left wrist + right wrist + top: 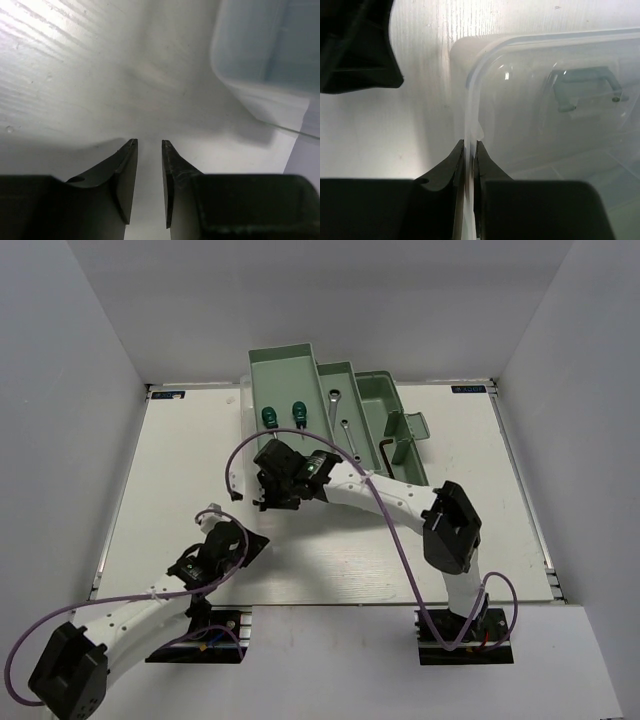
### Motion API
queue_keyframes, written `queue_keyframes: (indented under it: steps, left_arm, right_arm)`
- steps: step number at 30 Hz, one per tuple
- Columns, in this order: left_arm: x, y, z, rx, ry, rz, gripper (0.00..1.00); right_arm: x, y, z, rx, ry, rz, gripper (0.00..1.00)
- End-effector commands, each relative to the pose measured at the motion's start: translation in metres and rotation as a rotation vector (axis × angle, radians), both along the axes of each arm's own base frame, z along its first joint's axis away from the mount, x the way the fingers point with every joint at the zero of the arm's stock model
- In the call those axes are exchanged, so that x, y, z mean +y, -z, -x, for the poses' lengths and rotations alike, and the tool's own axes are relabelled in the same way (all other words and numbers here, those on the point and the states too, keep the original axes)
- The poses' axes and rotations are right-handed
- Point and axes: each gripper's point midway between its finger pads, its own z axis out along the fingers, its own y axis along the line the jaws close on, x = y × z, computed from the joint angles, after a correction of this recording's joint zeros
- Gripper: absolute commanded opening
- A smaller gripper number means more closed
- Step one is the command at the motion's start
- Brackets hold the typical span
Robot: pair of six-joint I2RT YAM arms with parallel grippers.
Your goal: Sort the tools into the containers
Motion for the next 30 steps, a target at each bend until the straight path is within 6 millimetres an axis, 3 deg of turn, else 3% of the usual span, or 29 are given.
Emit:
queue_keyframes:
  steps: [1,5,6,7,9,10,13,14,15,20,21,22,25,26,27,29,30]
  left_arm:
    - [-0.004,-0.016,-0.021,-0.091,-0.057,0.058,0.37]
    - [0.009,-0.004,-0.029,-0.118,-0.147,0.045,0.46]
    - [0.009,-0.012,-0.037,-0.158,-0.181,0.088,0.47]
    - [0.016,-0.006,-0.038,-0.175,-0.211,0.074,0.50]
    - [0.018,-0.025,-0.052,-0.259,-0.262,0.125,0.53]
    - [0.019,-0.021,-0.054,-0.255,-0.271,0.114,0.57]
    - [0.017,-0.037,-0.067,-0.331,-0.287,0.166,0.67]
    - [0.014,-0.034,-0.069,-0.333,-0.271,0.156,0.68]
    - [0.009,-0.049,-0.075,-0.393,-0.247,0.186,0.68]
    - [-0.013,-0.066,-0.089,-0.433,-0.147,0.200,0.71]
    - [-0.014,-0.070,-0.092,-0.445,-0.143,0.197,0.71]
    - [-0.014,-0.067,-0.091,-0.436,-0.143,0.190,0.71]
    - [-0.012,-0.075,-0.095,-0.451,-0.146,0.182,0.71]
    - [-0.012,-0.076,-0.094,-0.452,-0.146,0.183,0.71]
    - [-0.010,-0.078,-0.097,-0.453,-0.155,0.181,0.71]
    - [-0.010,-0.078,-0.096,-0.455,-0.151,0.172,0.71]
    - [-0.008,-0.083,-0.100,-0.465,-0.160,0.177,0.71]
  right_arm:
    - [0.015,-0.143,-0.013,-0.212,-0.001,-0.317,0.00]
    - [0.013,-0.147,-0.006,-0.170,-0.012,-0.336,0.00]
    - [0.011,-0.148,-0.005,-0.164,-0.010,-0.341,0.00]
    - [0.009,-0.142,-0.002,-0.147,-0.015,-0.332,0.00]
    - [0.007,-0.134,0.002,-0.124,-0.013,-0.320,0.00]
    - [0.008,-0.132,0.004,-0.118,-0.022,-0.321,0.00]
    - [0.005,-0.125,0.004,-0.104,-0.019,-0.312,0.00]
    - [0.005,-0.125,0.006,-0.099,-0.023,-0.314,0.00]
    - [0.005,-0.125,0.006,-0.093,-0.023,-0.316,0.00]
    - [-0.001,-0.112,0.008,-0.069,-0.021,-0.292,0.00]
    - [-0.003,-0.112,0.008,-0.068,-0.019,-0.290,0.22]
    - [-0.004,-0.111,0.010,-0.071,-0.012,-0.284,0.35]
    - [-0.015,-0.115,0.016,-0.061,-0.026,-0.247,0.64]
    - [-0.019,-0.127,0.017,-0.074,-0.027,-0.266,0.72]
    - [-0.025,-0.125,0.022,-0.054,-0.032,-0.243,0.88]
    - [-0.032,-0.140,0.027,-0.079,-0.058,-0.255,0.90]
    - [-0.039,-0.138,0.037,-0.044,-0.092,-0.235,0.90]
